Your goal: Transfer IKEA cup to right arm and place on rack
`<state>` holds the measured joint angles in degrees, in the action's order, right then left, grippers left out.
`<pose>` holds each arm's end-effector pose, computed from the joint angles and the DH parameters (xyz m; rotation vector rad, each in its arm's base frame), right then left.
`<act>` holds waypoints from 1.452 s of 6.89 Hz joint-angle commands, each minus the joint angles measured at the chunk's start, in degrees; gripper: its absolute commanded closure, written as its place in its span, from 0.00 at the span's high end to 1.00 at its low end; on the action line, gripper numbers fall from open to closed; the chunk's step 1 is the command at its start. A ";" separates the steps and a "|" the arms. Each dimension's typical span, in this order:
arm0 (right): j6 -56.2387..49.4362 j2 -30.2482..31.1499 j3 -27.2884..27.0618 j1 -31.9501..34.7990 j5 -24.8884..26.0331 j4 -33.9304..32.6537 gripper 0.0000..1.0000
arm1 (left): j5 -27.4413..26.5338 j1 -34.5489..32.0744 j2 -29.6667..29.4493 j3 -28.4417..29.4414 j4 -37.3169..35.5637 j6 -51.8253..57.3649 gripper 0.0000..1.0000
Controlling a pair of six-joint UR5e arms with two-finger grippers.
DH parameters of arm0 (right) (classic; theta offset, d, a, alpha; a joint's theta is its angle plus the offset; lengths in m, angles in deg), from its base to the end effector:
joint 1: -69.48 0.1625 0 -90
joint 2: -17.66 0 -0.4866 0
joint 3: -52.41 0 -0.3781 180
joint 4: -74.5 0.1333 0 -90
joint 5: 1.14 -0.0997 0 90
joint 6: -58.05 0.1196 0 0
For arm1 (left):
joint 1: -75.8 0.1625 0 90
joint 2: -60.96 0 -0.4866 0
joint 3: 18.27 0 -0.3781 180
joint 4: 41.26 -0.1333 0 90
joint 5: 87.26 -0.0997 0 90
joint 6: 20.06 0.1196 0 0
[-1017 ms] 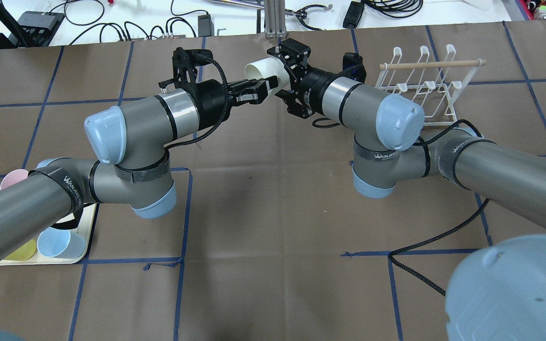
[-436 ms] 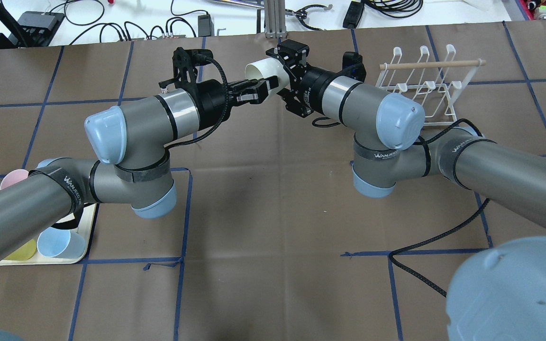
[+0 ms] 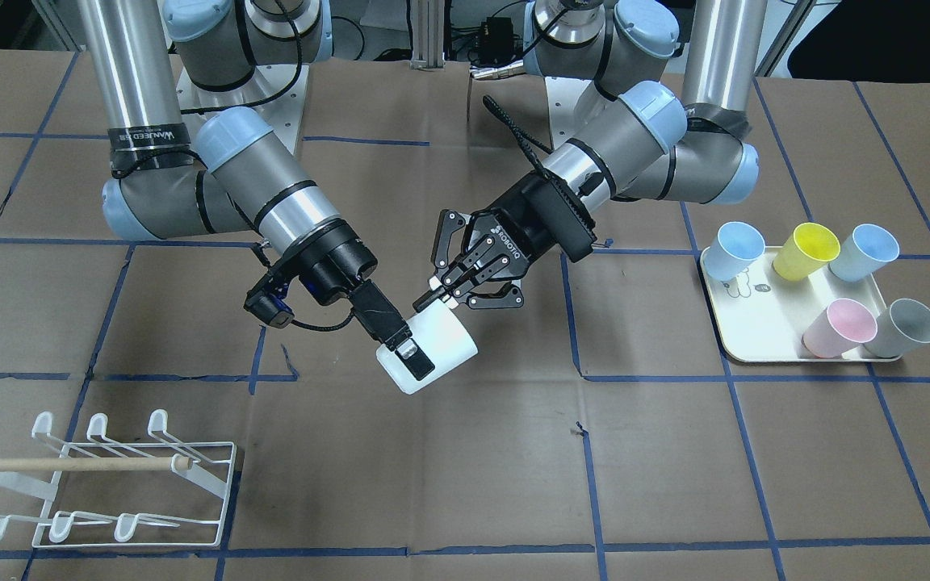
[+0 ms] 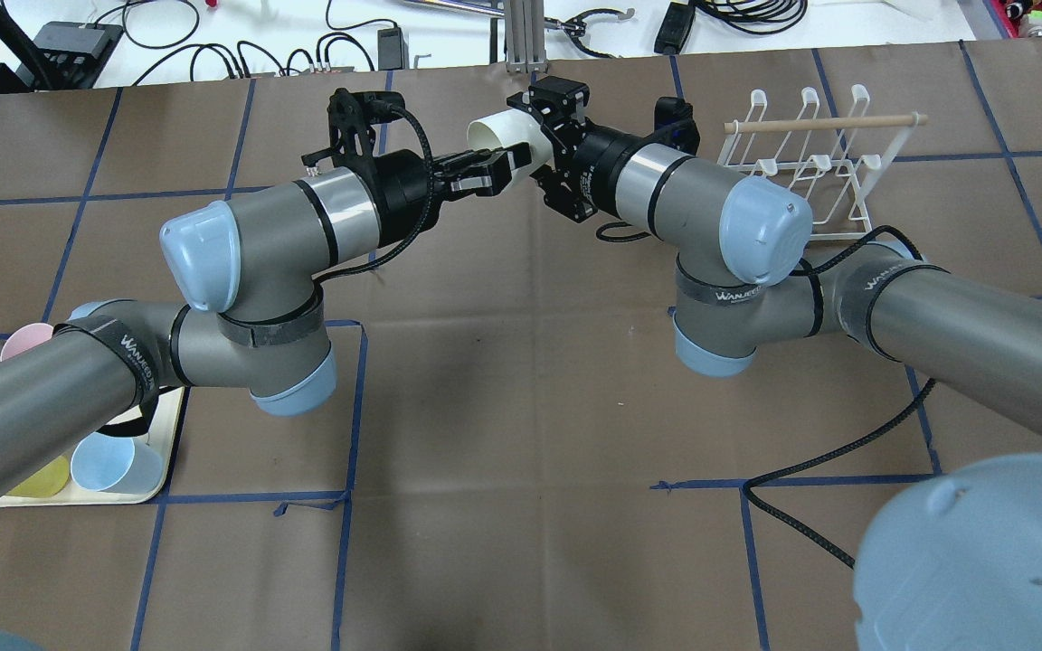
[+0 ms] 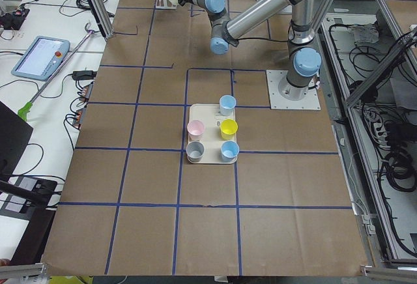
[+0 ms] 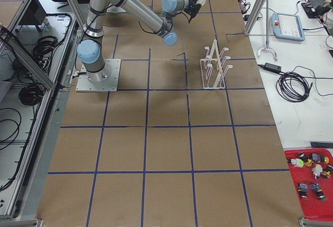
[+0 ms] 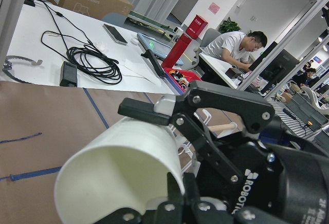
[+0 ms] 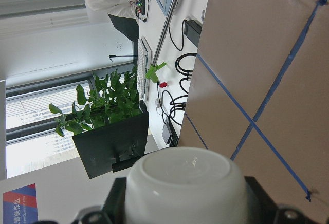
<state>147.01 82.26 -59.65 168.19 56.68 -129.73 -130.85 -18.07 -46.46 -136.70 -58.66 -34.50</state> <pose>0.2851 -0.5600 0.3752 0.9477 1.6845 -0.4113 -0.2551 -0.5130 0.4039 -0.3225 -2.0276 1.0339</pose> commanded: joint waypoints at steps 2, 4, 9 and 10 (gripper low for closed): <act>-0.01 0.34 0.00 -0.01 0.10 0.06 0.77 | -0.09 0.01 0.02 0.13 0.00 -0.07 0.08; -0.01 0.34 0.00 -0.01 0.01 0.06 0.70 | -0.09 0.01 0.02 0.13 0.00 -0.15 0.12; -0.01 0.34 0.09 -0.01 0.01 0.06 0.61 | -0.17 -0.08 0.11 0.22 0.00 -1.21 0.49; -0.01 0.34 0.09 -0.01 0.01 0.06 0.61 | -0.17 -0.08 0.11 0.22 0.00 -1.47 0.72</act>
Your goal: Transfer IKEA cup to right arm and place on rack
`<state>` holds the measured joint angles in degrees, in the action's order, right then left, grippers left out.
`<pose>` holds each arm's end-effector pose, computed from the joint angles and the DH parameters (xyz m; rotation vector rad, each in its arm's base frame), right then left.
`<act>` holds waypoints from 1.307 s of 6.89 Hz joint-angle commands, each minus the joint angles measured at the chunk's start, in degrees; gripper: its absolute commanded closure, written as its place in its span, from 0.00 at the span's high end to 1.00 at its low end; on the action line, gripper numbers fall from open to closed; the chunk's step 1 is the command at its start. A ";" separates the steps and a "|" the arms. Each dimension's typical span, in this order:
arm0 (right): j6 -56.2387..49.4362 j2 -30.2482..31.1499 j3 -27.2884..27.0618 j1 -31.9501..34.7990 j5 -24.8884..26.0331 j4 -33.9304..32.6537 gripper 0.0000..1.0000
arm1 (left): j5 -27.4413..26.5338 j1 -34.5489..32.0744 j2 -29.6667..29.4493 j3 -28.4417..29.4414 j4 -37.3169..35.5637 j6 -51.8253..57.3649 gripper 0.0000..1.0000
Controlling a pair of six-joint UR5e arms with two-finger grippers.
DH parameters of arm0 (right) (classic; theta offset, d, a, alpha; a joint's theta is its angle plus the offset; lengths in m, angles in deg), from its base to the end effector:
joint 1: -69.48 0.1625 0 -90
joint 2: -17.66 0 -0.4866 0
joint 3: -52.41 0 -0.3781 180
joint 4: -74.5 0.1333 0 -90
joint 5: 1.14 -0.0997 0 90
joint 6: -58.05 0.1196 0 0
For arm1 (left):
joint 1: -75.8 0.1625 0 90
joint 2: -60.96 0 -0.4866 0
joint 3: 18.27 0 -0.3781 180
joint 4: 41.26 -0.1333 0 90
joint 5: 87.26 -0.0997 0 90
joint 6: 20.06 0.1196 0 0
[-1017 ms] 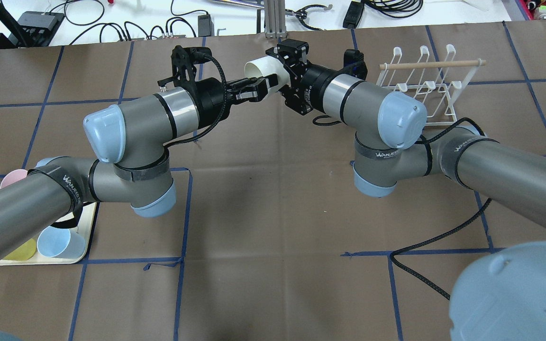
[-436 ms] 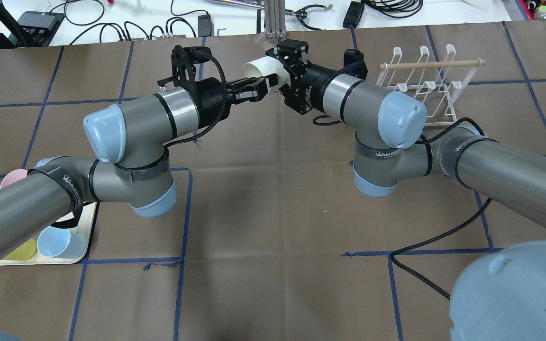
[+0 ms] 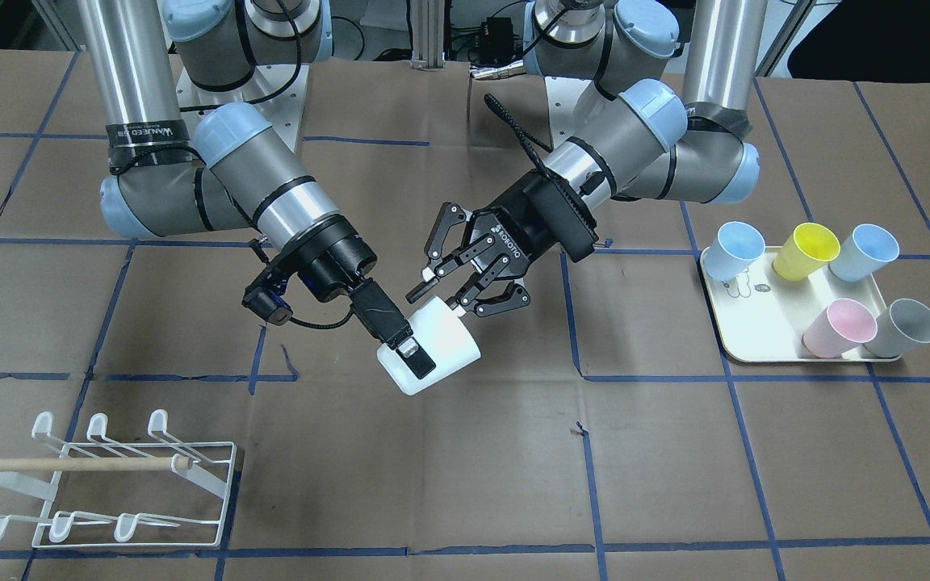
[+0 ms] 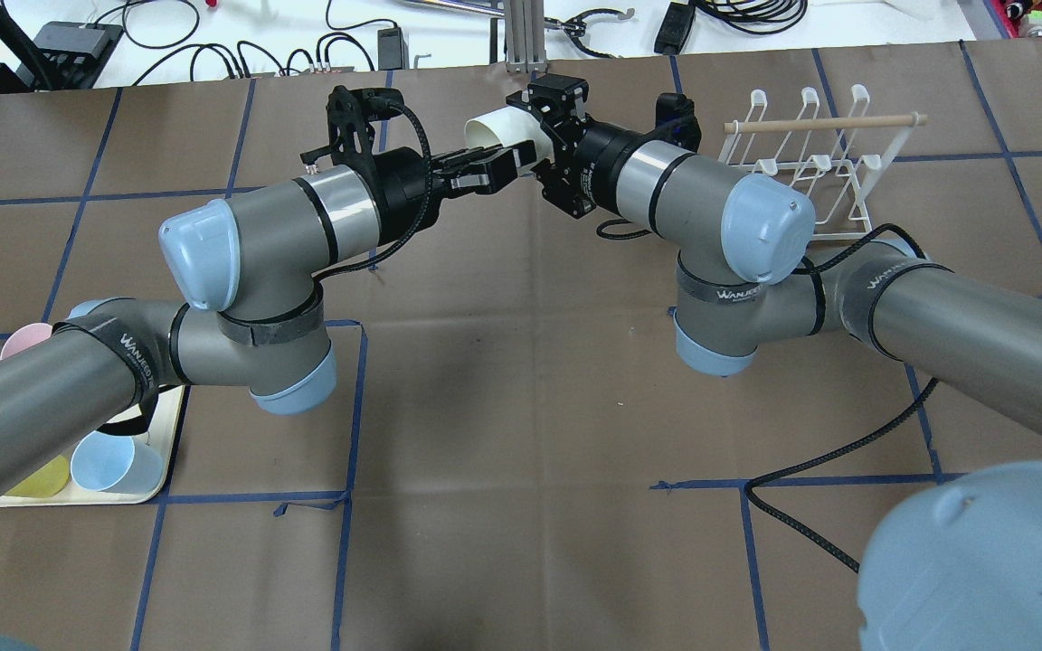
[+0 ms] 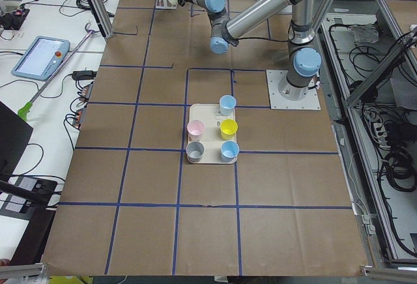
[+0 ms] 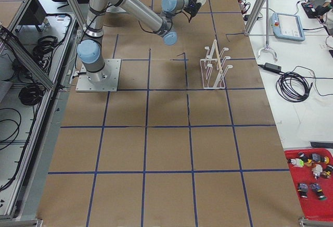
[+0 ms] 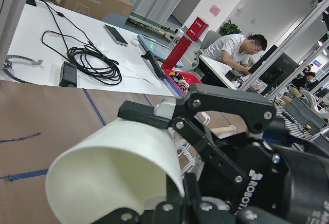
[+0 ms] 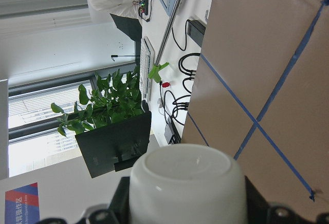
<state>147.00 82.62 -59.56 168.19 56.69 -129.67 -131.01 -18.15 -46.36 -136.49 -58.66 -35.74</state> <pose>0.2849 -0.5591 0.3794 0.9428 1.6813 -0.4165 -0.2557 -0.5132 0.4061 -0.3023 -2.0256 1.0270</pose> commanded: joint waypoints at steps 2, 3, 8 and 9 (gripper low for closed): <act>0.00 -0.01 0.00 -0.01 -0.09 0.00 0.60 | 0.16 0.61 1.67 -0.34 0.09 -0.67 0.85; 0.00 -0.01 0.00 -0.01 -0.09 0.00 0.59 | 0.07 0.96 2.38 -0.69 0.17 -1.02 0.88; -7.93 -0.01 2.55 -4.20 -2.72 0.44 0.34 | 1.22 11.23 12.57 -10.00 2.97 -1.02 0.90; -20.00 0.07 2.99 -6.32 -2.38 0.44 0.33 | 0.52 12.12 12.75 -9.05 6.90 -1.02 0.90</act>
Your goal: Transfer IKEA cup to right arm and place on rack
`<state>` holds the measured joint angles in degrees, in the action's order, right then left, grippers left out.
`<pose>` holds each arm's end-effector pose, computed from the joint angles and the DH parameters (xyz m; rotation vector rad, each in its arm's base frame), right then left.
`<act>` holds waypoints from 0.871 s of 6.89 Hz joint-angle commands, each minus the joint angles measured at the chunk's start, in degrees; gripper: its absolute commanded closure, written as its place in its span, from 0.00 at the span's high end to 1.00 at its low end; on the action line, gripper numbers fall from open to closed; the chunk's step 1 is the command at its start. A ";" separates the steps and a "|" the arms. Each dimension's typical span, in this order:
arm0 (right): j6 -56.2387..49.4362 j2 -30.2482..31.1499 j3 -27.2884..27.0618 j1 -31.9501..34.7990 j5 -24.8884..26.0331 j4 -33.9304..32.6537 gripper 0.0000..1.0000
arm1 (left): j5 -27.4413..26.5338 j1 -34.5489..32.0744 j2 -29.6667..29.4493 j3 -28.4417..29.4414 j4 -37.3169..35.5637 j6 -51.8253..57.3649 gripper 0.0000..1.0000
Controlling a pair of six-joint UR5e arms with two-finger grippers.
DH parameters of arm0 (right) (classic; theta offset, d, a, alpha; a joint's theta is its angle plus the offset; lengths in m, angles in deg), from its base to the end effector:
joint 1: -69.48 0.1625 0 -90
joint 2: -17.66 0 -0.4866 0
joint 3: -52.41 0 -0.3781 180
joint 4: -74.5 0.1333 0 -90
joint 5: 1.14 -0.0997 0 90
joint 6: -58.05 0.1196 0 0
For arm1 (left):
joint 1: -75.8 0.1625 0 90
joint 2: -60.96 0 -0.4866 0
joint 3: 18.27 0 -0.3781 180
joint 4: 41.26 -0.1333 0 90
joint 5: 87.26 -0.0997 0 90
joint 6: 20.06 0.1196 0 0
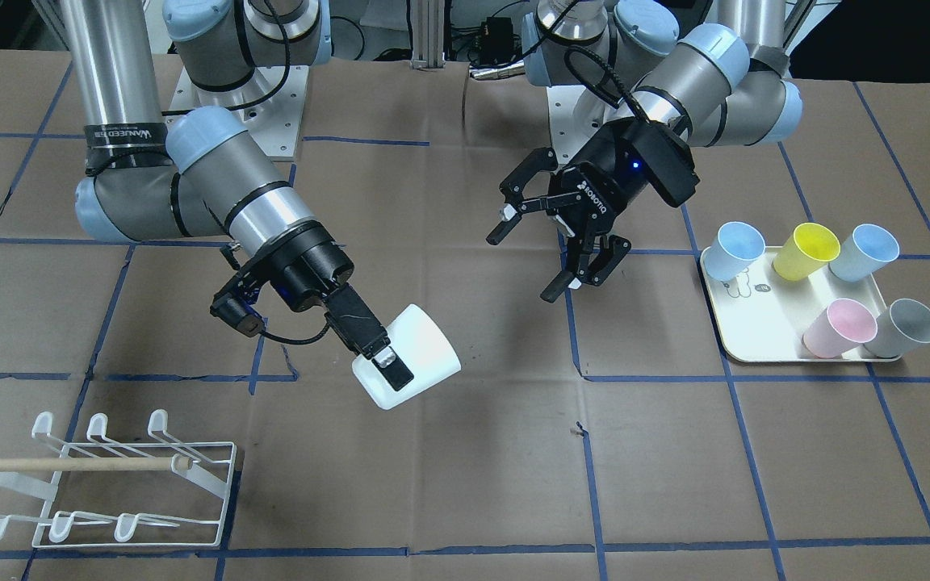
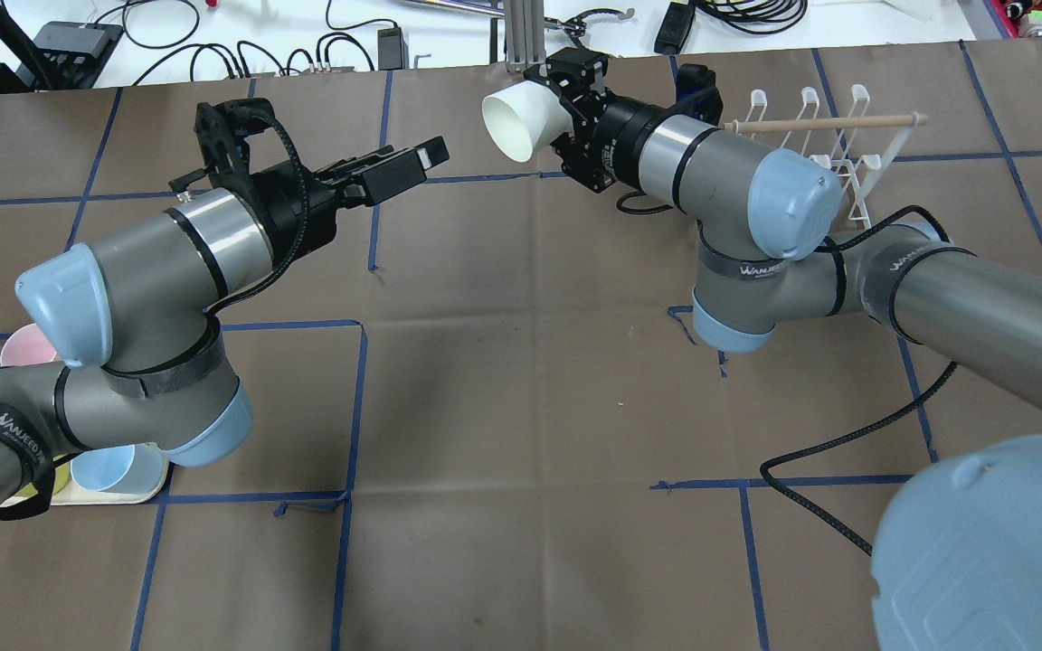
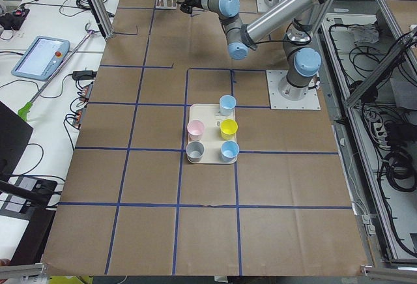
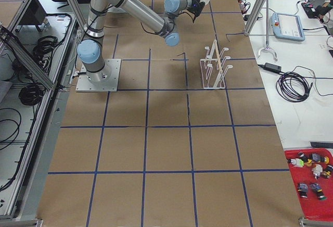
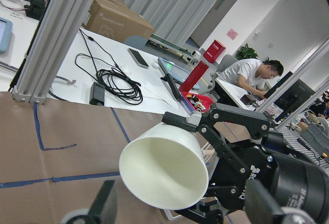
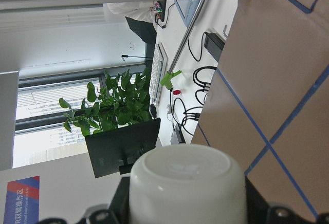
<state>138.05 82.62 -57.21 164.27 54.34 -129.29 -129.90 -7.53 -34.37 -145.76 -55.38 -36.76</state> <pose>0.2507 -0.5836 0.3957 0.8217 1.7209 -0.5582 -0.1685 -0.4642 0.4385 -0.1043 -2.0712 1.1079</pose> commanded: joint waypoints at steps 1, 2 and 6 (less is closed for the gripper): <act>-21.96 0.60 0.64 -3.11 0.49 0.05 0.32 | -4.69 1.34 2.07 1.53 9.32 0.08 0.90; -32.43 0.70 0.64 -3.82 2.50 0.05 0.30 | -10.39 0.81 2.78 4.07 17.03 0.69 0.90; -72.27 0.87 1.33 -8.21 14.96 -0.47 0.28 | -32.43 -4.09 2.53 23.97 59.52 0.70 0.97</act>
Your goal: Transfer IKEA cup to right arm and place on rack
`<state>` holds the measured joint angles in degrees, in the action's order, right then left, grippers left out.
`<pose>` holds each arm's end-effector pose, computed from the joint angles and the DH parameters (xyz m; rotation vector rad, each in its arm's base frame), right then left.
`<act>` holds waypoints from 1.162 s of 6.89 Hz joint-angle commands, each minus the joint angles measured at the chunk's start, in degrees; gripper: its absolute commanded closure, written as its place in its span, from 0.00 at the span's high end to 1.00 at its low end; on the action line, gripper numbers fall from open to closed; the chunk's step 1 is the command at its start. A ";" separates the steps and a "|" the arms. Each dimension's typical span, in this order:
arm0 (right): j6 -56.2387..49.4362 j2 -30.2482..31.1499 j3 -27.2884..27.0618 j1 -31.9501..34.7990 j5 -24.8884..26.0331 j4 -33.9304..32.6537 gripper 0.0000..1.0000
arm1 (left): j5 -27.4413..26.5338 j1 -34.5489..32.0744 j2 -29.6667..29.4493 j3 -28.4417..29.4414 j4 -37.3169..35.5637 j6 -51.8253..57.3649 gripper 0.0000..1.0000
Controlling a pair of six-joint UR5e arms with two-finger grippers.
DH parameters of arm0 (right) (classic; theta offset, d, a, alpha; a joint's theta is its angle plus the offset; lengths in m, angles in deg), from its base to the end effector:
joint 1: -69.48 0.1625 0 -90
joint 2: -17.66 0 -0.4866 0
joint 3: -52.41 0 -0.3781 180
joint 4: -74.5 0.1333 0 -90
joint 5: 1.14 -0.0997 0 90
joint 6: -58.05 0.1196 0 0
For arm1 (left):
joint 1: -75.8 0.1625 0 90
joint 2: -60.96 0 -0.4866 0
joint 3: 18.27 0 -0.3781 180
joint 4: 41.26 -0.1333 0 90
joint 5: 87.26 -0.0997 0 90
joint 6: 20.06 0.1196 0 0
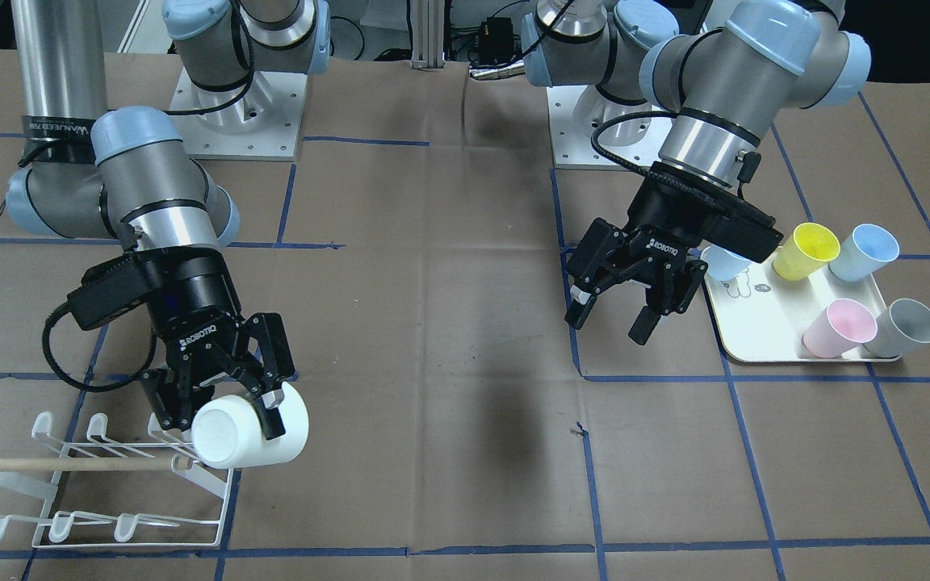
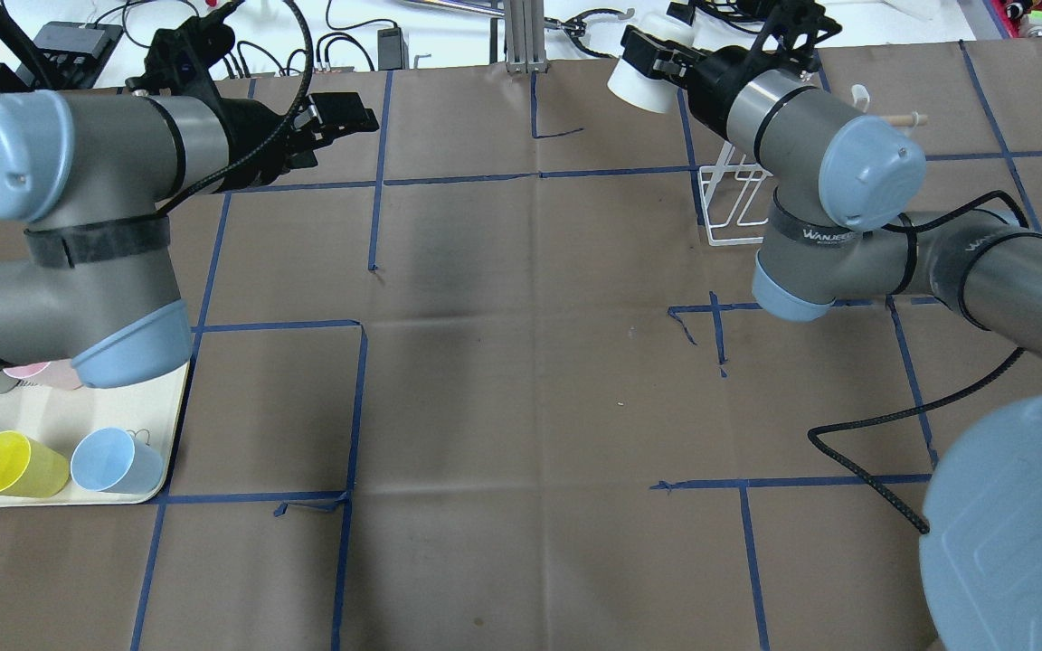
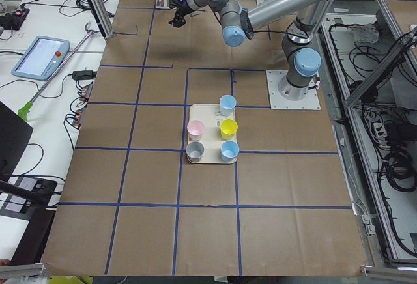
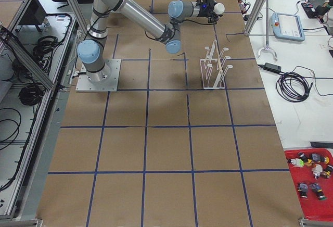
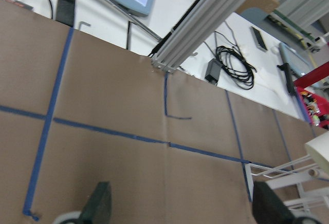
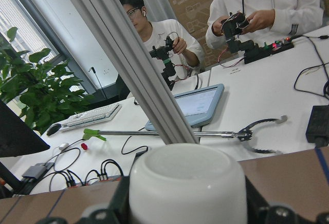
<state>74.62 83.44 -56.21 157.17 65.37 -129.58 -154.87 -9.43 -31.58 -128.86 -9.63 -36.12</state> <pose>0.1561 -0.6196 0.4083 0.0373 2.2077 -1.4962 -0.1355 -0.5276 0.4673 0.3087 -2.5817 0.7696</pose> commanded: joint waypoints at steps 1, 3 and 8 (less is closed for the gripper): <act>-15.19 -0.39 0.86 -1.21 9.20 -0.43 0.28 | -11.01 -3.70 -1.05 12.97 25.21 0.23 0.98; -16.13 -2.49 3.14 -1.29 13.55 -2.27 0.25 | -18.47 -4.06 -0.54 19.33 40.99 9.83 0.98; -21.93 -10.74 5.97 -7.00 13.12 -13.42 0.27 | -19.05 -4.33 4.45 13.15 43.87 11.40 1.00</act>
<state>53.62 74.75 -50.58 151.71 78.67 -140.72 -173.90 -13.80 -29.36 -112.79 34.17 -24.87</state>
